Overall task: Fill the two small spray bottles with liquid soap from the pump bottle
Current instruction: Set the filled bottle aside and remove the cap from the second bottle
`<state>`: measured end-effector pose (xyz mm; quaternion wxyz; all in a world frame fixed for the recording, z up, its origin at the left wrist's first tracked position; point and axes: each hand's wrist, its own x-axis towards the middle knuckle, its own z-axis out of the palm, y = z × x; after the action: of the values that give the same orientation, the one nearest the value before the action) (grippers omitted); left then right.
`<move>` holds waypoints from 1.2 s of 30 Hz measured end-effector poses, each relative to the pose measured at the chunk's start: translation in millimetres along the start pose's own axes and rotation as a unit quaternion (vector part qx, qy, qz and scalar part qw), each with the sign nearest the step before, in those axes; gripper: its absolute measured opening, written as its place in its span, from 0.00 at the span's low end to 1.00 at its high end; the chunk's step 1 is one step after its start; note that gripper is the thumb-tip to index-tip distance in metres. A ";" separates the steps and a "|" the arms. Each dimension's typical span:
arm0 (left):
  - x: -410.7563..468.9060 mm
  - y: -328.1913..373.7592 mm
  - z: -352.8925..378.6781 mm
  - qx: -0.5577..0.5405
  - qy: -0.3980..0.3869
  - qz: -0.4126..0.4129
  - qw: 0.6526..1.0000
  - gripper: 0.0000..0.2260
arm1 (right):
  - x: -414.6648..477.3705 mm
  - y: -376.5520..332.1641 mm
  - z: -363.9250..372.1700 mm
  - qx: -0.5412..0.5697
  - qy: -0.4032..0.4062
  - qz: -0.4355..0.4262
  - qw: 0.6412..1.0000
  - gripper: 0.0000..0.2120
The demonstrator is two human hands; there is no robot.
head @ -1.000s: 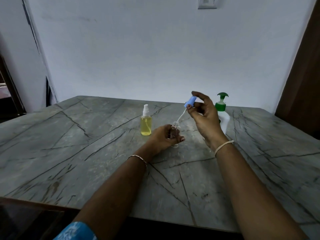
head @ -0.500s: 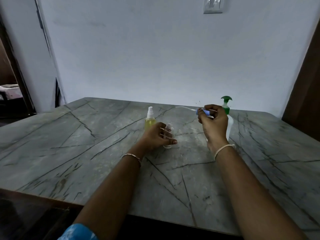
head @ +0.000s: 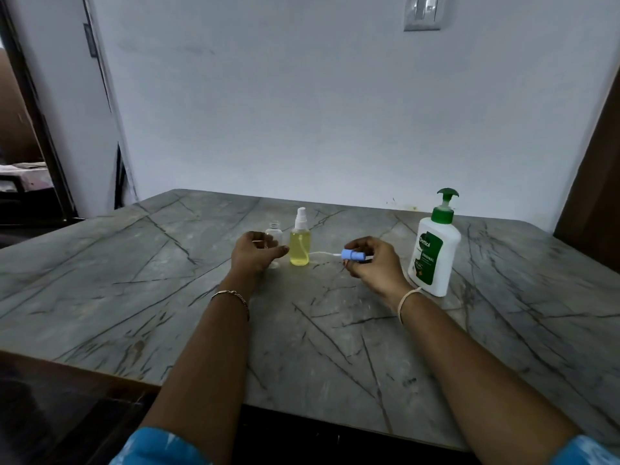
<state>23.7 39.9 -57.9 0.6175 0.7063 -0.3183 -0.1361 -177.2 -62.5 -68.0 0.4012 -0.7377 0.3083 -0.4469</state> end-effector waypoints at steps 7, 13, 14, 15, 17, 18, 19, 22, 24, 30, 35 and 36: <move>5.0 -2.4 -4.8 0.005 0.105 -0.015 0.994 0.17 | 5.2 -2.5 21.1 -0.094 -0.023 0.027 0.995 0.09; 7.0 -1.7 -3.5 -0.009 0.116 -0.015 0.993 0.17 | 10.8 -5.4 41.4 -0.174 -0.042 0.016 0.984 0.12; 6.8 -1.7 -3.3 -0.011 0.121 -0.017 0.992 0.17 | 11.3 -5.4 44.2 -0.184 -0.043 0.014 0.982 0.11; 7.2 -2.2 -2.8 -0.013 0.125 -0.020 0.992 0.17 | 11.2 -5.2 46.5 -0.192 -0.045 0.011 0.980 0.11; 8.1 -3.6 -2.7 -0.016 0.134 -0.028 0.991 0.17 | 10.4 -3.7 50.8 -0.208 -0.049 0.007 0.977 0.10; 8.1 -3.6 -2.7 -0.017 0.137 -0.033 0.990 0.16 | 10.3 -2.6 52.1 -0.213 -0.050 0.004 0.976 0.10; 8.1 -3.7 -2.6 -0.018 0.140 -0.037 0.989 0.16 | 10.6 -1.4 52.6 -0.217 -0.050 0.002 0.975 0.10; 8.1 -2.3 -2.4 -0.015 0.151 -0.042 0.988 0.16 | 11.3 -1.2 51.3 -0.236 -0.048 0.000 0.971 0.10; 7.6 -0.9 -2.5 -0.018 0.155 -0.046 0.987 0.16 | 11.5 -1.9 50.2 -0.242 -0.044 0.000 0.969 0.11; 6.0 -0.6 -3.9 -0.025 0.157 -0.049 0.986 0.16 | 12.1 -2.0 47.4 -0.229 -0.033 0.014 0.973 0.11; 6.3 -0.2 -5.1 -0.028 0.158 -0.048 0.986 0.16 | 12.5 -0.7 45.7 -0.215 -0.033 0.027 0.976 0.14; 6.2 -0.4 -5.4 -0.028 0.156 -0.048 0.986 0.16 | 12.5 -0.5 45.4 -0.212 -0.033 0.028 0.976 0.14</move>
<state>31.7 40.3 -55.9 0.6718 0.7158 -0.1801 -0.0622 -130.9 -58.1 -75.1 0.2586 -0.8113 0.4032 -0.3352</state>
